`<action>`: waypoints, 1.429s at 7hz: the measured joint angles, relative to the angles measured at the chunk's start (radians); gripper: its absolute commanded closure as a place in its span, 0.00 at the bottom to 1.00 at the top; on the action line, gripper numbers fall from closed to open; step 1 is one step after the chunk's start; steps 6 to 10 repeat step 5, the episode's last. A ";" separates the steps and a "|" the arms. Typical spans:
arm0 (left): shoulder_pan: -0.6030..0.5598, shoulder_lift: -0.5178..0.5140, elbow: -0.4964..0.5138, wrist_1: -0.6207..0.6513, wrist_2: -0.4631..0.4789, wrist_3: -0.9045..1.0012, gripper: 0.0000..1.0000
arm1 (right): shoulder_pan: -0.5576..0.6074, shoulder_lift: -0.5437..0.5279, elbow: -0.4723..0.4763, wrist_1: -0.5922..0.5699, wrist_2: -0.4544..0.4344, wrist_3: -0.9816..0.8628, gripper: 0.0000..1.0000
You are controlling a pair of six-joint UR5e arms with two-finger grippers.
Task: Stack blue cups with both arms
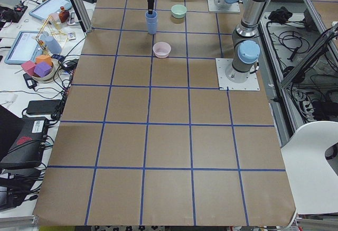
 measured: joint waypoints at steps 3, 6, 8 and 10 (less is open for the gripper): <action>0.001 0.006 0.002 -0.026 0.000 -0.004 0.00 | 0.000 0.000 0.001 -0.001 0.001 0.000 0.00; 0.003 0.006 0.001 -0.027 0.000 -0.005 0.00 | 0.000 0.000 0.002 -0.001 0.009 -0.002 0.00; 0.003 0.006 0.001 -0.027 0.000 -0.005 0.00 | 0.000 0.000 0.002 -0.001 0.009 -0.002 0.00; 0.003 0.006 0.001 -0.027 0.000 -0.005 0.00 | 0.000 0.000 0.002 -0.001 0.009 -0.002 0.00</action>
